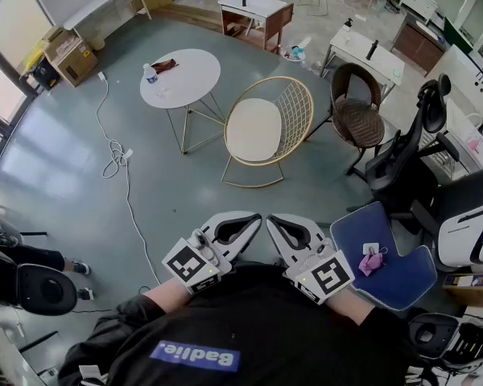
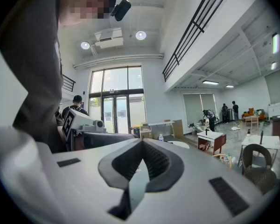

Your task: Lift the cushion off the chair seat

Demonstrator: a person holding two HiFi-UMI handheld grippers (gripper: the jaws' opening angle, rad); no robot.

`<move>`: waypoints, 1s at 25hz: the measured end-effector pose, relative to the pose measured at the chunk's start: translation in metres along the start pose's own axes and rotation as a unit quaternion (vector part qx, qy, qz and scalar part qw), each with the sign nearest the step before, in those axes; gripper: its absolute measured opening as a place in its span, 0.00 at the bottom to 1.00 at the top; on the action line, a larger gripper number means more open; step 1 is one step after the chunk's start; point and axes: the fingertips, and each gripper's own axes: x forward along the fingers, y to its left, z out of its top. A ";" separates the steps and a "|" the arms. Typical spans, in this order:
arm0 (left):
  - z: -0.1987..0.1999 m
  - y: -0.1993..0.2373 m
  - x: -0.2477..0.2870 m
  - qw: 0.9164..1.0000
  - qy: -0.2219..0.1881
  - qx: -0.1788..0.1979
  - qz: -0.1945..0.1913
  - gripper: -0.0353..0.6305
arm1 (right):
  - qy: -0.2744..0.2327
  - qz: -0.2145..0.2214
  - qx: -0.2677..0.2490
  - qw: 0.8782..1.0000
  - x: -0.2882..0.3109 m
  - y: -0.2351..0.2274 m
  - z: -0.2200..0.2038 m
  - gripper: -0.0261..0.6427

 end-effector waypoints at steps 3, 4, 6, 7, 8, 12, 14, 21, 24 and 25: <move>-0.001 -0.002 0.005 1.000 0.001 -0.001 0.000 0.05 | -0.001 -0.002 0.000 1.000 -0.004 -0.005 0.000 0.08; -0.001 -0.002 0.006 1.000 0.001 0.000 0.000 0.05 | -0.002 -0.002 0.000 1.000 -0.005 -0.006 0.000 0.08; -0.001 -0.002 0.008 1.000 -0.001 0.001 0.000 0.05 | -0.002 -0.002 0.001 1.000 -0.006 -0.008 0.000 0.08; -0.001 -0.002 0.009 1.000 0.000 0.000 0.001 0.05 | -0.001 -0.002 0.001 1.000 -0.006 -0.009 0.000 0.08; -0.001 -0.002 0.011 1.000 0.001 0.000 0.002 0.05 | -0.001 -0.001 0.002 1.000 -0.007 -0.011 -0.001 0.08; -0.004 -0.001 0.019 1.000 0.004 0.000 0.007 0.05 | -0.003 0.005 0.001 1.000 -0.009 -0.019 -0.002 0.08; -0.004 0.001 0.024 1.000 0.004 0.001 0.010 0.05 | -0.005 0.007 0.004 1.000 -0.011 -0.024 -0.003 0.08; -0.006 0.003 0.048 1.000 0.003 0.004 0.031 0.05 | -0.016 0.016 0.009 1.000 -0.025 -0.051 -0.001 0.08; -0.012 0.010 0.058 0.999 0.000 0.016 0.048 0.05 | -0.019 0.021 0.011 1.000 -0.029 -0.066 -0.003 0.08; -0.013 0.012 0.060 0.998 -0.001 0.016 0.054 0.05 | -0.018 0.021 0.013 1.000 -0.030 -0.071 -0.004 0.08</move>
